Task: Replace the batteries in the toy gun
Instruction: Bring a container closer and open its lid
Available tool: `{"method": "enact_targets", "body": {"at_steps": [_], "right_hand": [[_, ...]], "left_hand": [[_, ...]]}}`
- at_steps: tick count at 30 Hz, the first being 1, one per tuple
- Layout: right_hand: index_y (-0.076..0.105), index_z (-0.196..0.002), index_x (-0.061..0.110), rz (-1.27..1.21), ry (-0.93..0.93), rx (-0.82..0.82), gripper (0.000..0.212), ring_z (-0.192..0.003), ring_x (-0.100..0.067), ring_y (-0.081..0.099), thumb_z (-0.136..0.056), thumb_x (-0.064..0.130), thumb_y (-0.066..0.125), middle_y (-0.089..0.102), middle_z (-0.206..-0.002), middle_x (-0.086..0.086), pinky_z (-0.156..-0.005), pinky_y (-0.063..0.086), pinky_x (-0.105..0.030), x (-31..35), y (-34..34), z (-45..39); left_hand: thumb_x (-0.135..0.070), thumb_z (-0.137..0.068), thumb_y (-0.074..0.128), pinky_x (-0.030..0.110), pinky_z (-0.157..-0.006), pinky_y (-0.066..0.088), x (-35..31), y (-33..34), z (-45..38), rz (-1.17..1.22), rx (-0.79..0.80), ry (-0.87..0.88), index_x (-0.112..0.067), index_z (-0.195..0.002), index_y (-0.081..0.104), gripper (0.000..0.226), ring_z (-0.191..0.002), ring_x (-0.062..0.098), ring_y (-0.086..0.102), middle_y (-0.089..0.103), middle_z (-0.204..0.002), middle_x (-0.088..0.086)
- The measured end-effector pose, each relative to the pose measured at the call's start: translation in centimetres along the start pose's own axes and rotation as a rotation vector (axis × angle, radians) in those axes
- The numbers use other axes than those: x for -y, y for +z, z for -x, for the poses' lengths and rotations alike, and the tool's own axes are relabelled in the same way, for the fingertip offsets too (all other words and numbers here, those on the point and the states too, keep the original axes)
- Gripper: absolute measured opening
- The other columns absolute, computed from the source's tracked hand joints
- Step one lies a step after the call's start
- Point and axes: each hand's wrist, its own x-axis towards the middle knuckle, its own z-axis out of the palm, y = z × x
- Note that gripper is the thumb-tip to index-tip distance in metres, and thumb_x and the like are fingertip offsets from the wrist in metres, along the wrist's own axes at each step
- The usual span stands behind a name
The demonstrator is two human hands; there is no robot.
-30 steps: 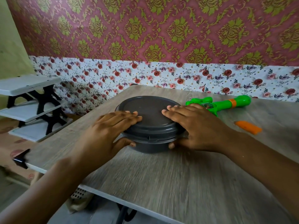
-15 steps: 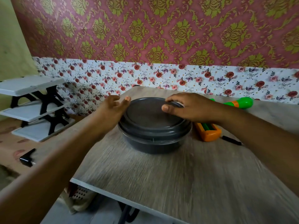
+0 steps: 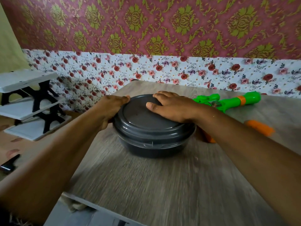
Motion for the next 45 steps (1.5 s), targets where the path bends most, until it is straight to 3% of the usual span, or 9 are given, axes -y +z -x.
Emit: {"method": "enact_targets", "body": {"at_steps": [6, 12, 18, 25, 32, 39, 43, 44, 45], "right_hand": [[0.017, -0.147, 0.027, -0.078, 0.038, -0.039, 0.075, -0.144, -0.015, 0.009, -0.085, 0.07, 0.023, 0.01, -0.157, 0.007, -0.115, 0.014, -0.043, 0.0, -0.1, -0.1], [0.063, -0.105, 0.011, -0.423, -0.011, -0.472, 0.036, -0.102, -0.022, 0.059, -0.089, 0.042, 0.051, 0.065, -0.11, -0.006, -0.09, 0.047, -0.038, -0.2, 0.3, 1.3], [0.057, -0.118, 0.011, -0.442, 0.007, -0.559, 0.038, -0.109, -0.022, 0.056, -0.088, 0.035, 0.056, 0.059, -0.121, -0.007, -0.088, 0.042, -0.028, -0.9, -1.5, 5.1], [0.066, -0.098, 0.007, -0.717, 0.351, -0.246, 0.06, -0.078, -0.031, 0.066, -0.081, 0.063, 0.05, 0.068, -0.093, -0.014, -0.063, 0.054, -0.035, -8.1, -6.6, 13.5], [0.063, -0.097, -0.01, -0.876, 0.502, -0.633, 0.05, -0.066, -0.033, 0.058, -0.085, 0.039, 0.061, 0.062, -0.081, -0.026, -0.059, 0.045, -0.035, -16.7, -9.4, 20.3], [0.047, -0.073, 0.014, -0.942, 0.68, -0.905, 0.029, -0.048, -0.023, 0.037, -0.085, 0.035, 0.062, 0.037, -0.062, -0.014, -0.042, 0.031, -0.028, -24.9, -11.4, 25.0], [0.054, -0.092, 0.013, -1.057, 0.737, -1.107, 0.026, -0.066, -0.03, 0.048, -0.081, 0.032, 0.068, 0.046, -0.077, -0.021, -0.053, 0.04, -0.036, -29.6, -12.0, 26.3], [0.055, -0.107, 0.014, -1.084, 0.743, -1.146, 0.034, -0.072, -0.032, 0.054, -0.081, 0.031, 0.068, 0.04, -0.09, -0.004, -0.059, 0.046, -0.04, -30.6, -12.0, 26.4], [0.049, -0.124, 0.009, -1.106, 0.765, -1.171, 0.051, -0.081, -0.034, 0.059, -0.082, 0.029, 0.068, 0.059, -0.119, -0.027, -0.069, 0.05, -0.044, -31.7, -11.9, 26.4]], "left_hand": [[-0.039, -0.086, 0.061, 0.03, -0.06, 0.049, 0.6, -0.2, 0.4, 0.118, 0.016, -0.074, -0.006, -0.105, 0.066, 0.038, -0.06, 0.021, 0.061, 0.067, -0.072, 0.008], [-0.035, -0.085, 0.062, 0.024, -0.048, 0.049, 1.0, 0.3, 3.1, 0.299, 0.087, -0.16, -0.006, -0.108, 0.062, 0.037, -0.052, 0.019, 0.062, 0.067, -0.069, 0.007], [-0.029, -0.084, 0.065, 0.028, -0.051, 0.055, -0.4, 0.0, 5.3, 0.354, -0.024, -0.064, -0.008, -0.093, 0.067, 0.023, -0.052, 0.02, 0.063, 0.069, -0.063, 0.007], [-0.032, -0.086, 0.062, 0.024, -0.046, 0.053, -6.9, 5.3, 6.8, 0.364, 0.225, 0.097, -0.01, -0.097, 0.067, 0.024, -0.05, 0.018, 0.064, 0.067, -0.073, 0.006], [-0.038, -0.092, 0.053, 0.019, -0.048, 0.048, -12.2, 17.4, 7.5, 0.445, 0.384, 0.104, -0.018, -0.081, 0.065, 0.026, -0.054, 0.015, 0.061, 0.065, -0.061, -0.001], [-0.038, -0.093, 0.047, 0.026, -0.06, 0.036, -15.2, 27.6, 8.2, 0.422, 0.454, 0.018, -0.021, -0.075, 0.052, 0.025, -0.068, 0.013, 0.047, 0.051, -0.072, -0.003], [-0.034, -0.093, 0.047, 0.025, -0.061, 0.037, -17.1, 33.4, 7.9, 0.512, 0.574, -0.017, -0.021, -0.077, 0.051, 0.021, -0.069, 0.011, 0.048, 0.052, -0.074, -0.004], [-0.032, -0.093, 0.048, 0.026, -0.063, 0.04, -17.4, 34.6, 7.6, 0.533, 0.594, -0.022, -0.021, -0.078, 0.053, 0.019, -0.07, 0.011, 0.05, 0.053, -0.076, -0.004], [-0.031, -0.093, 0.048, 0.027, -0.065, 0.044, -17.6, 35.7, 7.3, 0.548, 0.615, -0.028, -0.02, -0.08, 0.054, 0.018, -0.072, 0.011, 0.051, 0.054, -0.079, -0.004]]}}
